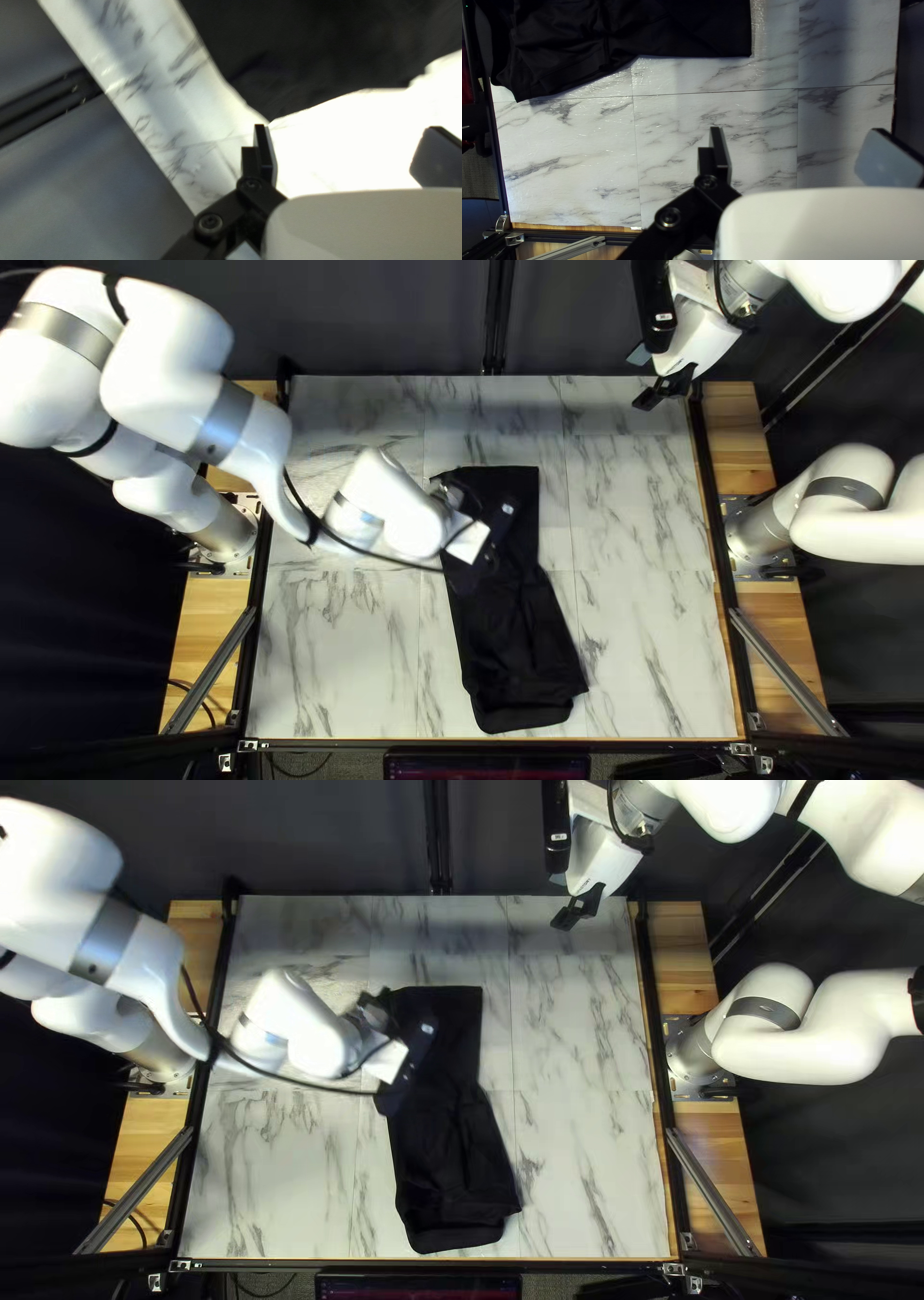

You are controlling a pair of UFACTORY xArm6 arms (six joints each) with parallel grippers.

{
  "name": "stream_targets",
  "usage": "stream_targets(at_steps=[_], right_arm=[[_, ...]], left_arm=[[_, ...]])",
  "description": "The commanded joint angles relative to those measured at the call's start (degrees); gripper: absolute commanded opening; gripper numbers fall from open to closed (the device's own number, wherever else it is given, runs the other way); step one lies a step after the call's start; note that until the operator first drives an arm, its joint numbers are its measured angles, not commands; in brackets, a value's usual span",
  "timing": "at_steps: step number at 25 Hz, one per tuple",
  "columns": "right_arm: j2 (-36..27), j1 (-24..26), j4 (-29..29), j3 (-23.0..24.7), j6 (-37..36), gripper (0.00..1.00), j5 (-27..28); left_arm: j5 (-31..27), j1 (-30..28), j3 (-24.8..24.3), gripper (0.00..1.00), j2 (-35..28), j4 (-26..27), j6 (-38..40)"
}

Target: Fold t-shirt

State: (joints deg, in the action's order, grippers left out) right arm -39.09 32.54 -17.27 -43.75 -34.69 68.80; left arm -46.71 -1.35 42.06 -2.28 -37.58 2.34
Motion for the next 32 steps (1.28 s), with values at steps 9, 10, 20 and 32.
stream_targets(at_steps=[9, 10, 20, 32], right_arm=[[0.0, 0.0, 0.0, 0.0, 0.0, 1.00, 0.0], [0.0, 0.0, 0.0, 0.0, 0.0, 1.00, 0.0], [0.0, 0.0, 0.0, 0.0, 0.0, 1.00, 0.0], [0.0, 0.0, 0.0, 0.0, 0.0, 1.00, 0.0]], left_arm=[[10.5, 7.6, -0.5, 1.00, 9.2, -7.4, 1.7], [11.1, 8.0, -0.1, 1.00, 10.1, -8.7, 2.5], [13.7, 6.8, 0.6, 1.00, 12.2, -11.6, 6.6], [12.0, -0.9, 4.4, 1.00, 11.6, -8.8, 6.9]])
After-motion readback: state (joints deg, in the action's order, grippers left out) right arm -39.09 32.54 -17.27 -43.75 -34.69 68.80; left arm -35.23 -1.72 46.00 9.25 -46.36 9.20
